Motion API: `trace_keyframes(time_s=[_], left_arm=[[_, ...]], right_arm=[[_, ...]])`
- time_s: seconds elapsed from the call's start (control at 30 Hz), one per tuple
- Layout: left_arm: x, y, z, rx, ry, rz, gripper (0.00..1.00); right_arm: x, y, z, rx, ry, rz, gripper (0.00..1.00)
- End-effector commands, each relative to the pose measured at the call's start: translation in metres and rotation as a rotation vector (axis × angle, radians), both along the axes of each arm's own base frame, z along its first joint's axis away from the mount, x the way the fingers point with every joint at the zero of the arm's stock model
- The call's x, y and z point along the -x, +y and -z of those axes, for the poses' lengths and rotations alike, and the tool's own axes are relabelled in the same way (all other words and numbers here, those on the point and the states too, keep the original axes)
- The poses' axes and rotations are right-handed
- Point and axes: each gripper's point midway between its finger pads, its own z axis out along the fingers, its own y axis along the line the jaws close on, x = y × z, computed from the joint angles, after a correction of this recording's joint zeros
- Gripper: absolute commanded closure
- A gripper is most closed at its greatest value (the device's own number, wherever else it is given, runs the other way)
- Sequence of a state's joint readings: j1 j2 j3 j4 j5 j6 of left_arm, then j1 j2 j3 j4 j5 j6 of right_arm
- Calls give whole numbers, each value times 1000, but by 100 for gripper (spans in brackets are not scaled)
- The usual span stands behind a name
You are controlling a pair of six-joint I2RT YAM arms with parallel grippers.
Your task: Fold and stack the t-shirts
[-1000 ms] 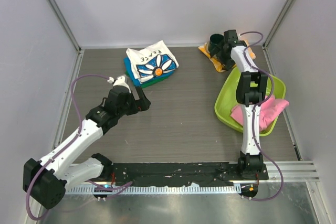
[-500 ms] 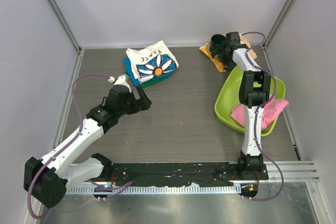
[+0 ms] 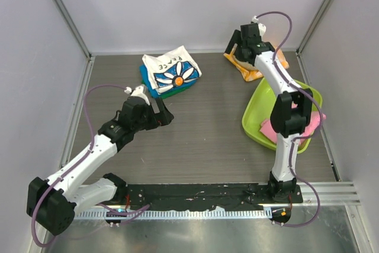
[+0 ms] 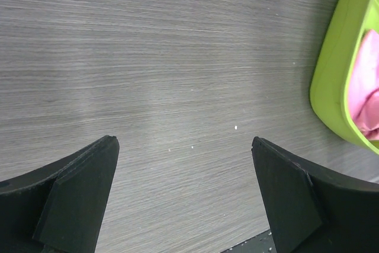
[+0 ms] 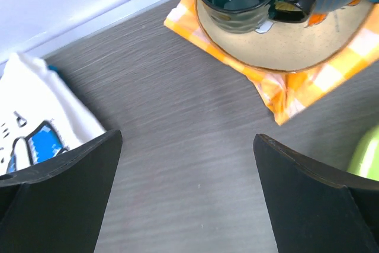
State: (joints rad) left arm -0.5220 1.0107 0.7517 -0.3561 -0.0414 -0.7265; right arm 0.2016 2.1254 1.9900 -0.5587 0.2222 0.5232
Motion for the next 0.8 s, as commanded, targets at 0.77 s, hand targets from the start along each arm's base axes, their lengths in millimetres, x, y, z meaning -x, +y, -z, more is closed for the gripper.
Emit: trace_keyframes(time_s=[0.77], left_arm=[[-11, -281, 12, 216, 126, 614, 0]], right_arm=[[281, -126, -15, 355, 158, 258, 0]])
